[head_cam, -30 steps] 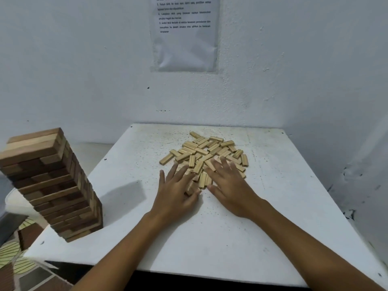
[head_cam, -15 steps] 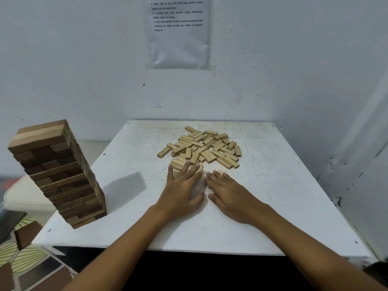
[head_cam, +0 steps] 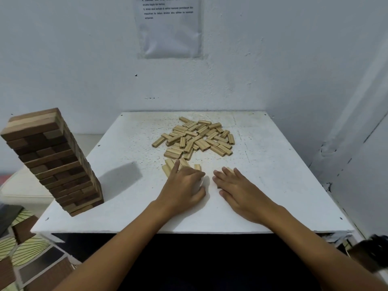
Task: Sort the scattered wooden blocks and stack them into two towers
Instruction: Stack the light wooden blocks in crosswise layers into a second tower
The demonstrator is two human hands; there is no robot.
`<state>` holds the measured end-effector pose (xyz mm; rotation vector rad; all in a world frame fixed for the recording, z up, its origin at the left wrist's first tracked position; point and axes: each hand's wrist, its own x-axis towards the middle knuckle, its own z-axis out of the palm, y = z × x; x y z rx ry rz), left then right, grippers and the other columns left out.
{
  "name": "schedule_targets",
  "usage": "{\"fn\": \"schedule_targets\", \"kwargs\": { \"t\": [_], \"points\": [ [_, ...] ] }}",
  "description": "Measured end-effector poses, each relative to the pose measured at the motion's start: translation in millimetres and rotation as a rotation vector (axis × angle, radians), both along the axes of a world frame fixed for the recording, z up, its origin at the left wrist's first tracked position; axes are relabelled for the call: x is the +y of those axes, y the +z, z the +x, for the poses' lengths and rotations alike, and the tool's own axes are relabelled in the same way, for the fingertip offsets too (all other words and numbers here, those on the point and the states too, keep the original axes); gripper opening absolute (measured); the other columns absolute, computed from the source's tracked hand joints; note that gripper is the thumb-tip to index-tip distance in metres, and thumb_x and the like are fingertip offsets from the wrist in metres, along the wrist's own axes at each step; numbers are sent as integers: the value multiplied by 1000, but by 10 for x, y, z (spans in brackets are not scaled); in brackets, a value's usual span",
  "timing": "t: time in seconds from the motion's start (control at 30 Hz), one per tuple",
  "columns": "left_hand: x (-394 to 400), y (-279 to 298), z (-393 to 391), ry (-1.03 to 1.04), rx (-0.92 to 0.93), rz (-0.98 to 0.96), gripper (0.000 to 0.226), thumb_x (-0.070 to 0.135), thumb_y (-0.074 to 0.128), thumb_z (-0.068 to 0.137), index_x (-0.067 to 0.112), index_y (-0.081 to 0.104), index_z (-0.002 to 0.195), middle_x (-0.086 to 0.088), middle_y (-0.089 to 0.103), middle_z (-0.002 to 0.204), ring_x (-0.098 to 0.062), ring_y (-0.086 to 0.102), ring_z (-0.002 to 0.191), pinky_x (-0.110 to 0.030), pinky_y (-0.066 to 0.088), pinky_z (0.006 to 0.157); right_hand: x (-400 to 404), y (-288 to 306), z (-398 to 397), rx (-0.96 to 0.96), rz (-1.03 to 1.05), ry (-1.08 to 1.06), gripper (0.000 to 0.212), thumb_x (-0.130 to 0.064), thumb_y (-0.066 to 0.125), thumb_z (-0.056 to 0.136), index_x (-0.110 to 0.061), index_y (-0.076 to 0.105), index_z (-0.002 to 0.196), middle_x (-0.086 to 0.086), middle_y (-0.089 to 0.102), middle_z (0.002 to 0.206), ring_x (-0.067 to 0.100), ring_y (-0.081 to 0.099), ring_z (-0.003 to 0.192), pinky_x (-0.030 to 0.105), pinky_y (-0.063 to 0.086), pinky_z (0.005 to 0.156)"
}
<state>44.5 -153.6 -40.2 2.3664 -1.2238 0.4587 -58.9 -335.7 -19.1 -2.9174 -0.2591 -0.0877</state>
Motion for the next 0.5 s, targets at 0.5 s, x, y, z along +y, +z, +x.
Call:
{"fn": "schedule_targets", "kwargs": {
  "t": [0.5],
  "points": [
    [94, 181, -141, -136, 343, -139, 61, 40, 46, 75, 13, 62, 127, -2, 64, 126, -15, 53, 121, -35, 42, 102, 261, 26, -124, 73, 597, 12, 51, -2, 43, 97, -16, 40, 146, -15, 23, 152, -1, 9, 144, 15, 5, 116]
  ]
}}
